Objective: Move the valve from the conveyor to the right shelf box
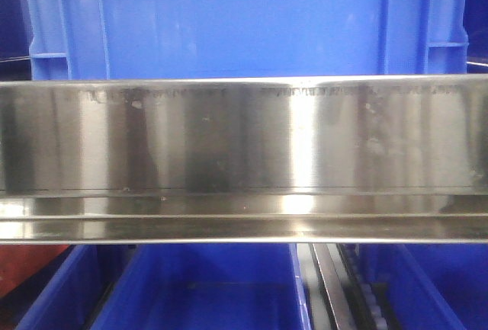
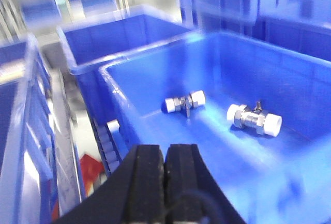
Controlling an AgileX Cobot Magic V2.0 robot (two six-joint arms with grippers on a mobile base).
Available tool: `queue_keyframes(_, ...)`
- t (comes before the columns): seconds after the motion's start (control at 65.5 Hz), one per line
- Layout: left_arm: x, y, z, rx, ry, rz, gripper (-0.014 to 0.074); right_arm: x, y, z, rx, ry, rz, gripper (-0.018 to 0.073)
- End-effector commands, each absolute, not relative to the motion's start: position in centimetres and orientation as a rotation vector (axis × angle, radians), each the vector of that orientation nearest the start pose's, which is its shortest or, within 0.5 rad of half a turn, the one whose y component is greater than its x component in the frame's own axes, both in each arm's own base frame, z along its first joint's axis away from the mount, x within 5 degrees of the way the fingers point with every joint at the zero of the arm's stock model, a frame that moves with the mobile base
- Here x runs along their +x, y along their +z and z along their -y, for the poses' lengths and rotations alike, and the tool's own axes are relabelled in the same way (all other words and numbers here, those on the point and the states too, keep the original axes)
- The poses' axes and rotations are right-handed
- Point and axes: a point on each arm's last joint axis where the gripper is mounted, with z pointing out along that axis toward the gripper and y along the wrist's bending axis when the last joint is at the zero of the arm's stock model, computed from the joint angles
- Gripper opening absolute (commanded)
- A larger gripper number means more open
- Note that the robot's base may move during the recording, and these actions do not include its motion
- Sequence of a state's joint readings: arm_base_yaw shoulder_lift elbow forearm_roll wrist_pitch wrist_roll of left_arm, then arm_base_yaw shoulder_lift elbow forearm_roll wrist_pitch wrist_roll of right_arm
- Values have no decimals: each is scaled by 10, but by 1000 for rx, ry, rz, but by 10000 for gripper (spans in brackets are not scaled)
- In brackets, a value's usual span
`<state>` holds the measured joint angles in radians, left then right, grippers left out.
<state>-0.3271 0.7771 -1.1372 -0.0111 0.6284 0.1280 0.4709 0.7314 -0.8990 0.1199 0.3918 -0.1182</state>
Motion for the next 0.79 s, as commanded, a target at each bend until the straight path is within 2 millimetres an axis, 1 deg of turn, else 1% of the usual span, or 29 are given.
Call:
queue_keyframes(0.0,108,433,36,364,-166,-1645,-111,109,395,-59,-434,369,-1614,-158)
queue_keyframes(0.107,88,391,30,340,-186,-1583,-111,95,363,-52,-442,365,-1646,-158)
queue_keyframes(0.122,83,387,29,336,-187,-1565,-111,93,360,-51,-441,365,-1645,-158)
queue_keyframes(0.214,70,359,24,316,-192,-1491,-111,85,335,-47,-447,362,-1671,-158)
queue_keyframes(0.29,65,331,22,304,-197,-1460,-111,81,319,-45,-445,360,-1672,-158)
queue_keyframes(0.397,60,309,20,292,-207,-1444,-111,79,304,-43,-441,358,-1672,-158)
queue_keyframes(0.443,58,302,20,292,-208,-1448,-111,80,298,-43,-443,356,-1682,-158)
queue_keyframes(0.535,58,293,20,296,-207,-1464,-111,80,296,-44,-444,355,-1688,-158)
queue_keyframes(0.779,58,293,20,295,-207,-1462,-111,80,297,-44,-442,356,-1683,-158)
